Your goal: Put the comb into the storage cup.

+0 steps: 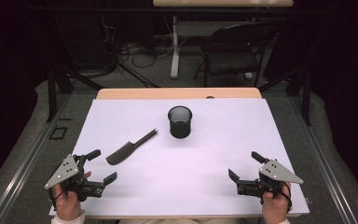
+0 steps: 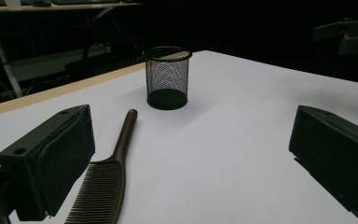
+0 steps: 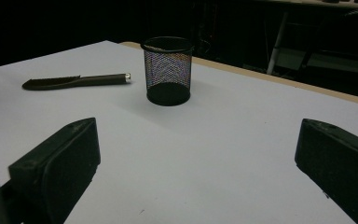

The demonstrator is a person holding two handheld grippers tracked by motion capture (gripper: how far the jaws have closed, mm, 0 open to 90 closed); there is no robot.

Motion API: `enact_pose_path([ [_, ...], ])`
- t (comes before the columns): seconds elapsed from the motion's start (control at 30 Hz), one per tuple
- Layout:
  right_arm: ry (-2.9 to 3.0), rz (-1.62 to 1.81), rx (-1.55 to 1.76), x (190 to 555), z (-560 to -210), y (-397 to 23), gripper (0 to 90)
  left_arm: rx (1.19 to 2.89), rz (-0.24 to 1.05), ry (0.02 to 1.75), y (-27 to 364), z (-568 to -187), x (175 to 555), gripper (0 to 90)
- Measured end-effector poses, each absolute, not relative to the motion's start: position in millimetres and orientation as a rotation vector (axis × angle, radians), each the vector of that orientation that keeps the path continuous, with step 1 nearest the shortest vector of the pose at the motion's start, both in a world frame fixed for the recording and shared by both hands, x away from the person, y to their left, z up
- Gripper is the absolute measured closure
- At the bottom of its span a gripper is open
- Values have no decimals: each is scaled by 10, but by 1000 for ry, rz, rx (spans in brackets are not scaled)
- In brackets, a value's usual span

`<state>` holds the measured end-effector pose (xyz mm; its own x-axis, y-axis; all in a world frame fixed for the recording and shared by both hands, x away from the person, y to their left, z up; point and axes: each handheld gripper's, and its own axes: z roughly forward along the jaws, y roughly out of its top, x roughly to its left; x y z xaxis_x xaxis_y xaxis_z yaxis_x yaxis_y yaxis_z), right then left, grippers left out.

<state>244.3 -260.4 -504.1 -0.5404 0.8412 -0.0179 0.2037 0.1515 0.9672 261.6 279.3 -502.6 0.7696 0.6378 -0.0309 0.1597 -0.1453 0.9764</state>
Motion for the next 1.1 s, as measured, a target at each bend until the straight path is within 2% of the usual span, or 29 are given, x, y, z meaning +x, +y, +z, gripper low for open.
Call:
enact_pose_path([
  [0.67, 1868, 1387, 1000, 2475, -5075, -2614, 0, 1728, 395, 675, 2628, -5065, 2656, 2],
  [1.1, 1854, 1384, 1027, 2486, -5088, -2621, 0, 1732, 389, 808, 2530, -4921, 2856, 6],
])
